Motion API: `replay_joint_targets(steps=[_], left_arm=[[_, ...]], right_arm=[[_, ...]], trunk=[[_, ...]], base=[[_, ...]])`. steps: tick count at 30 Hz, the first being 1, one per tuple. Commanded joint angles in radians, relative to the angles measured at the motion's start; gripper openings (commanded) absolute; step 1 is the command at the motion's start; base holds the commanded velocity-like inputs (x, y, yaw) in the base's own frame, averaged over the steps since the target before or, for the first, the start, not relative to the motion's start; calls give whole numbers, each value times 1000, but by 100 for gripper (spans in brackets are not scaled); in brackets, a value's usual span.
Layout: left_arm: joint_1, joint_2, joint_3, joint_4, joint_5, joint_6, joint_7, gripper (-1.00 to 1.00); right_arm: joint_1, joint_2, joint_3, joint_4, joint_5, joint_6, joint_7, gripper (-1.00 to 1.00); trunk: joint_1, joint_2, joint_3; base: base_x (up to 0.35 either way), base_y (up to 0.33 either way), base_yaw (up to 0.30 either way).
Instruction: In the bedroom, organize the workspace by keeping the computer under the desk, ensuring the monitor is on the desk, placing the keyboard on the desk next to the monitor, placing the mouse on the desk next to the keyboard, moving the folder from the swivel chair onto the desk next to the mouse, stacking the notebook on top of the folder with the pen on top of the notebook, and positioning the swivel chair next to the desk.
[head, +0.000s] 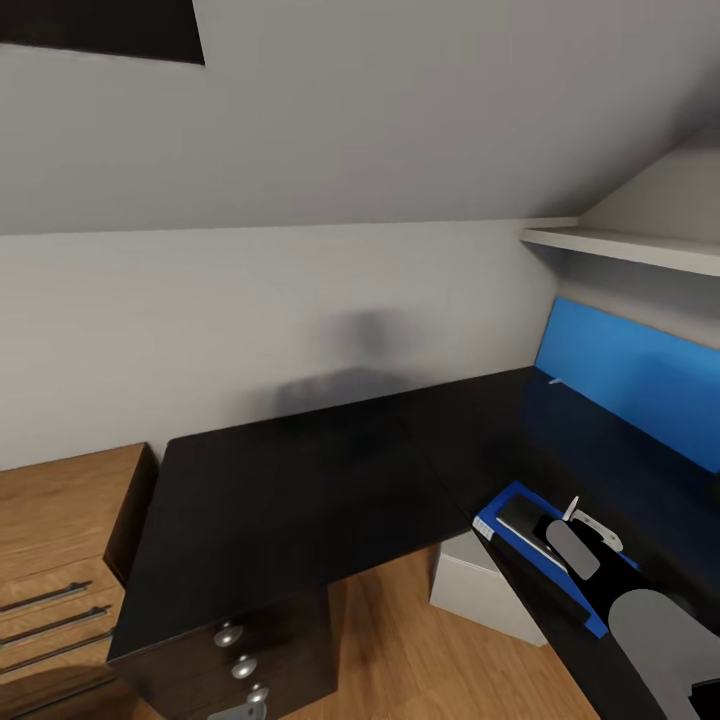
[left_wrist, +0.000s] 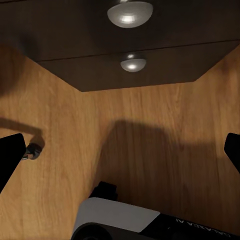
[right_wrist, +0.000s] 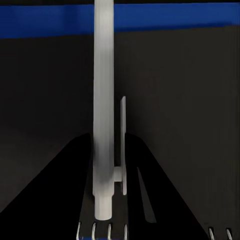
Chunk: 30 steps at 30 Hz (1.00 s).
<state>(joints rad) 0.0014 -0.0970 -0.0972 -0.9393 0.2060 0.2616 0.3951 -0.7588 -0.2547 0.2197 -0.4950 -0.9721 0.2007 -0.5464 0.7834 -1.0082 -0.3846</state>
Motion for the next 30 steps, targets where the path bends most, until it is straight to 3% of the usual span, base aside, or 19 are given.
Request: replay_joint_targets(steps=[1, 23, 24, 30], left_arm=[[0, 0, -2, -3, 9, 4, 7, 100], [0, 0, -2, -3, 8, 4, 8, 100], [0, 0, -2, -3, 8, 4, 8, 100], [0, 0, -1, -2, 7, 4, 8, 100]], right_arm=[[-1, -1, 7, -2, -4, 5, -6, -100], [-1, -1, 7, -2, -2, 6, -6, -100], [-1, -1, 7, -2, -2, 6, -6, 100], [-1, -1, 7, -2, -2, 6, -6, 100]], trunk=[[0, -1, -1], [0, -1, -1], [0, -1, -1], [0, -1, -1]], base=[[-100, 0, 0], [-36, 0, 0], [0, 0, 0], [0, 0, 0]])
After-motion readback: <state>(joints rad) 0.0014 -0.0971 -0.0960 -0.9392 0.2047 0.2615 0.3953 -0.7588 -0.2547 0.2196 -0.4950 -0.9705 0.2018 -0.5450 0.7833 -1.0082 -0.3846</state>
